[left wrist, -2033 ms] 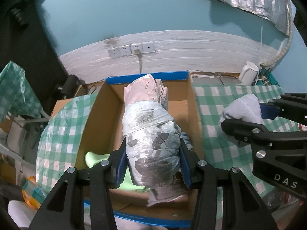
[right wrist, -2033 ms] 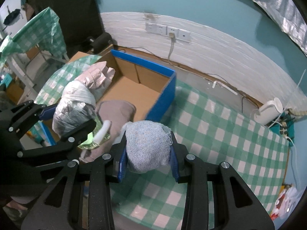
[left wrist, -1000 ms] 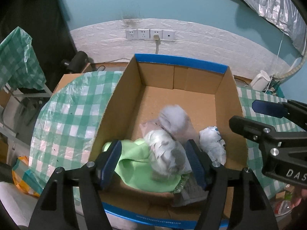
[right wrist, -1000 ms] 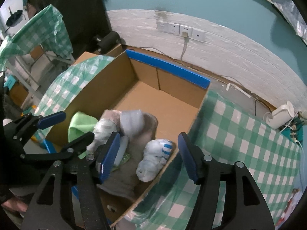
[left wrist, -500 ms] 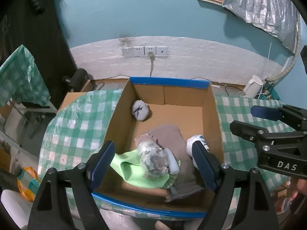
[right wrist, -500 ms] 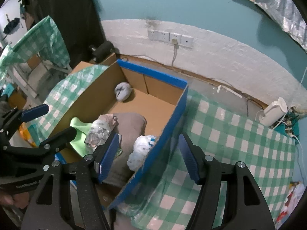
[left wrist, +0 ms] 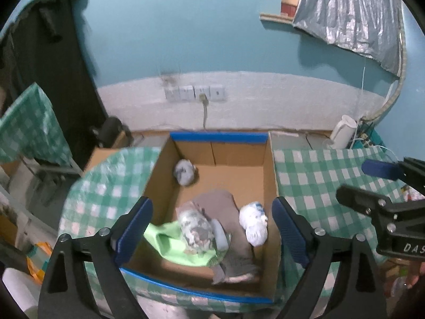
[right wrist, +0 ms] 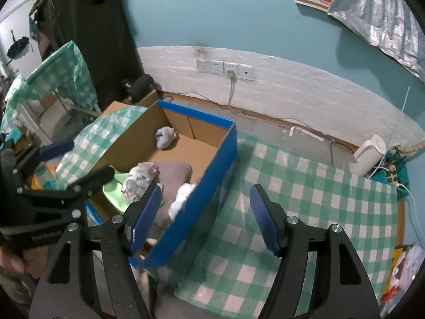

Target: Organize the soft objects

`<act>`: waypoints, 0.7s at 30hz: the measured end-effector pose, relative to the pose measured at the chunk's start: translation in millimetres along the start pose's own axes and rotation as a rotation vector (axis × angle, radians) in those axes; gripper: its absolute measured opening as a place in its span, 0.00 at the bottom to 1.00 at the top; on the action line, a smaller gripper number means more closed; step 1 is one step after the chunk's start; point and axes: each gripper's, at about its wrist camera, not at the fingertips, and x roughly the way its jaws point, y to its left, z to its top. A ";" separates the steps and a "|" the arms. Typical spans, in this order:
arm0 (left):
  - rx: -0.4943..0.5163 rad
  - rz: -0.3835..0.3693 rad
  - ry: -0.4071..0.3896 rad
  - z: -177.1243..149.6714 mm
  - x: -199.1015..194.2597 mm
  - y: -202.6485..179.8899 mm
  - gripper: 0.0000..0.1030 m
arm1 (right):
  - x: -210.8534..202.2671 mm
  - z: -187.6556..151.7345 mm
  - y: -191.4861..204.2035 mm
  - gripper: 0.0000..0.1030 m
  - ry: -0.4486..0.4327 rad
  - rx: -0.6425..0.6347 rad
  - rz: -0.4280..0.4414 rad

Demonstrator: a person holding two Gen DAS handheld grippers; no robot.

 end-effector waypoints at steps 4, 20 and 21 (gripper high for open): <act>0.043 0.038 -0.057 2.4 -12.6 -14.4 0.90 | -11.6 -6.2 -10.4 0.67 -0.014 0.012 -0.014; 0.074 0.022 -0.034 4.1 -20.7 -44.5 0.90 | -17.7 -19.3 -26.9 0.68 -0.021 0.034 -0.022; 0.077 0.022 -0.033 3.7 -20.8 -44.6 0.90 | -17.4 -19.1 -26.9 0.68 -0.021 0.034 -0.022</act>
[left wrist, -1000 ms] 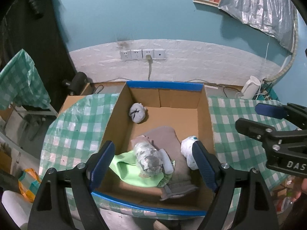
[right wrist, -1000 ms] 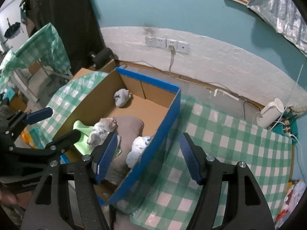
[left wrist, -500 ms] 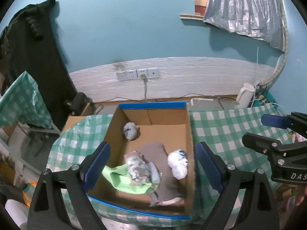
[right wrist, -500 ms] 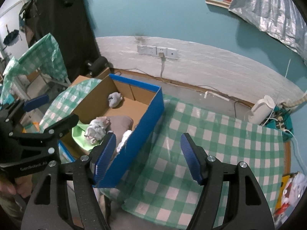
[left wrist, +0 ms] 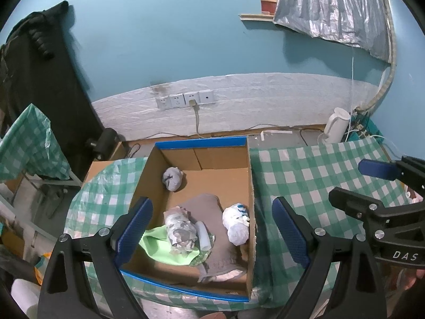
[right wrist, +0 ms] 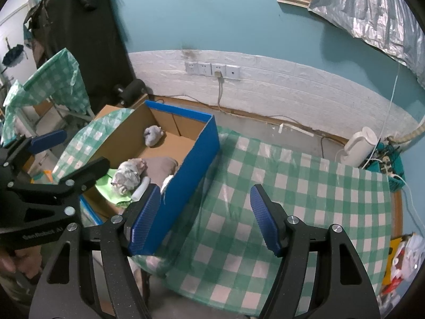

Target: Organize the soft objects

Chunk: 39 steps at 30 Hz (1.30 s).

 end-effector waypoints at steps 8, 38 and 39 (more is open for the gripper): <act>0.024 -0.004 0.008 -1.4 0.9 -8.7 0.90 | -1.6 -2.5 -1.2 0.68 -0.007 0.001 -0.004; 0.019 -0.014 0.023 -1.7 1.3 -7.0 0.90 | -2.5 -2.0 -1.3 0.68 -0.006 0.003 -0.003; 0.019 -0.013 0.023 -1.8 1.0 -6.8 0.90 | -2.5 -2.0 -1.3 0.68 -0.006 0.001 -0.003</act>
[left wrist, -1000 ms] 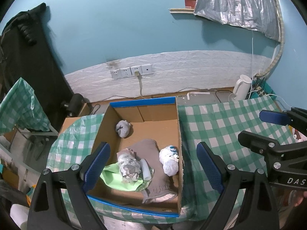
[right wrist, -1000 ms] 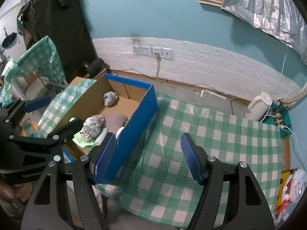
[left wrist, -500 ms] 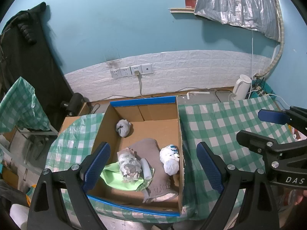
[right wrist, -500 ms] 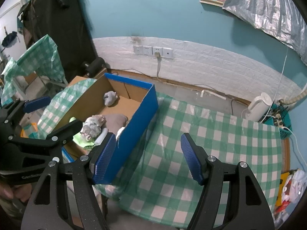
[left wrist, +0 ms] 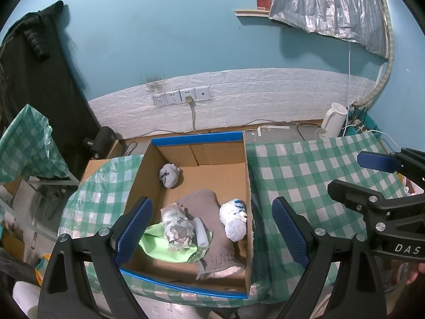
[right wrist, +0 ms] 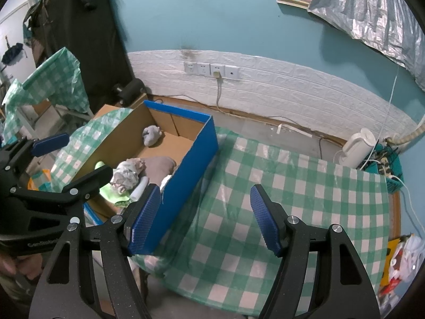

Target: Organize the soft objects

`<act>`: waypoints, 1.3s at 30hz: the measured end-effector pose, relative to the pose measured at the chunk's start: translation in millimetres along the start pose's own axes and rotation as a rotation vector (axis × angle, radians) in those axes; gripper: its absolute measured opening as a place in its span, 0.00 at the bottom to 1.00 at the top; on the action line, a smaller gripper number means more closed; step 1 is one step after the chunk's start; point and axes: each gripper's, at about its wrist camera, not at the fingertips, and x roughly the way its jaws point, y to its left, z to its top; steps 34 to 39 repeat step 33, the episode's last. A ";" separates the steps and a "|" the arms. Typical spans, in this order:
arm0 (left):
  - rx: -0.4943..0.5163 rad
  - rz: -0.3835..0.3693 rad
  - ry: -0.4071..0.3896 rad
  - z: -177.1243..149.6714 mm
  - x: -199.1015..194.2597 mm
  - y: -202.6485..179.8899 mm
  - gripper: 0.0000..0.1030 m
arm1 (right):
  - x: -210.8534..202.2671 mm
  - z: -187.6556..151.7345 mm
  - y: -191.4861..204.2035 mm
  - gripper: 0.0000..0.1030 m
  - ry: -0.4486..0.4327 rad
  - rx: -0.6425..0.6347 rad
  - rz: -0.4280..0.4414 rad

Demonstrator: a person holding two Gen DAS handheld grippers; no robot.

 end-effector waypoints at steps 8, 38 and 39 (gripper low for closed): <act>-0.006 -0.013 0.010 0.4 -0.4 -0.2 0.90 | -0.3 0.2 -0.3 0.68 0.001 -0.002 0.000; 0.005 -0.009 0.014 -1.1 0.3 -0.9 0.90 | -0.4 0.4 0.5 0.68 0.003 -0.001 -0.004; 0.005 -0.009 0.014 -1.1 0.3 -0.9 0.90 | -0.4 0.4 0.5 0.68 0.003 -0.001 -0.004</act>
